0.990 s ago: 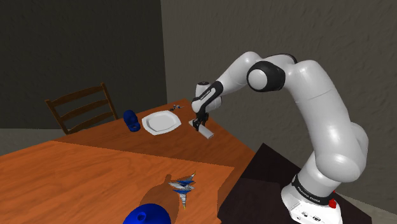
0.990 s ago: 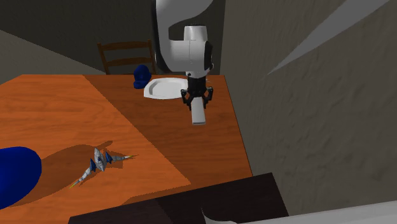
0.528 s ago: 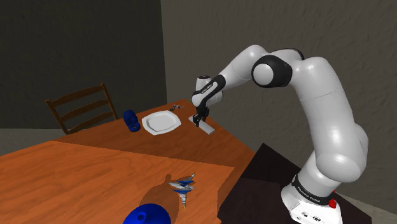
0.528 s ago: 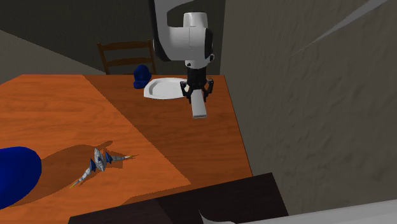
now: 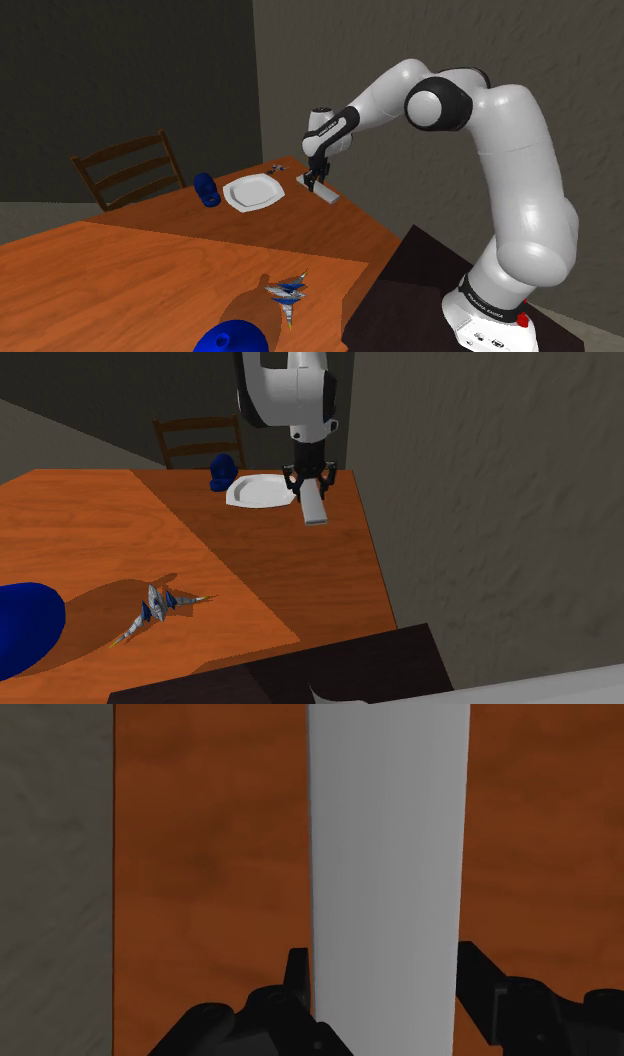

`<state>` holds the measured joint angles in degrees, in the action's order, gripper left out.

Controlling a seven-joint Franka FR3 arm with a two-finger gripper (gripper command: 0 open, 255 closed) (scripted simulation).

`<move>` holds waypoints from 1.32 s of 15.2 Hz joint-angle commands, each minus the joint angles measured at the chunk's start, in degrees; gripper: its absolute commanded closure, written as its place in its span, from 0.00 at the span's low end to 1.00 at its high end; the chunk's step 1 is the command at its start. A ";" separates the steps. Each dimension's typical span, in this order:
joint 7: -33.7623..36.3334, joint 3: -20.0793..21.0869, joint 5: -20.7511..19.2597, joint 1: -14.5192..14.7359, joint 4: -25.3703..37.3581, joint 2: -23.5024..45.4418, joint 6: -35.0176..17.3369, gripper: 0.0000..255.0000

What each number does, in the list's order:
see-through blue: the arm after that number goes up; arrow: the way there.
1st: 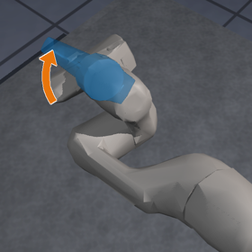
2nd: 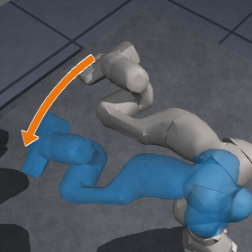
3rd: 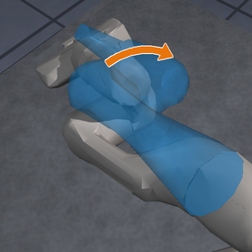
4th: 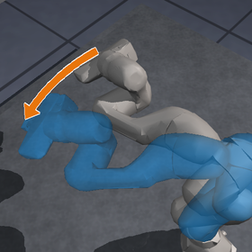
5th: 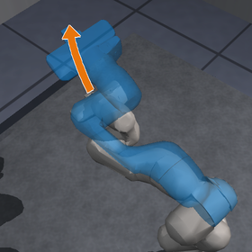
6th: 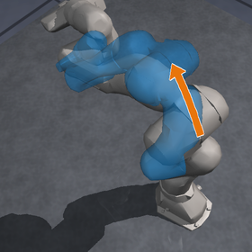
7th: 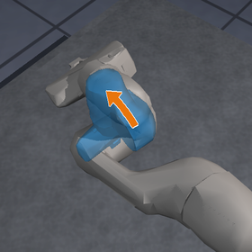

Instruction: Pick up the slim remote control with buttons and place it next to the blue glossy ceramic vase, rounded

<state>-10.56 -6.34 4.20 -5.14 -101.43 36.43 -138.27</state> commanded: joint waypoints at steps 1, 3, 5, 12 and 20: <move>0.06 -0.11 -0.13 0.08 -0.07 -1.09 1.02 1.00; 0.13 -0.22 -0.27 0.16 -0.13 -2.18 2.05 1.00; 0.20 -0.32 -0.40 0.23 -0.09 -3.21 3.12 1.00; 0.43 -0.65 -0.87 0.46 0.38 -6.63 7.00 1.00; 0.69 -0.95 -1.37 0.67 1.70 -10.05 11.72 1.00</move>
<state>-9.90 -7.26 2.89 -4.48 -100.13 26.75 -127.30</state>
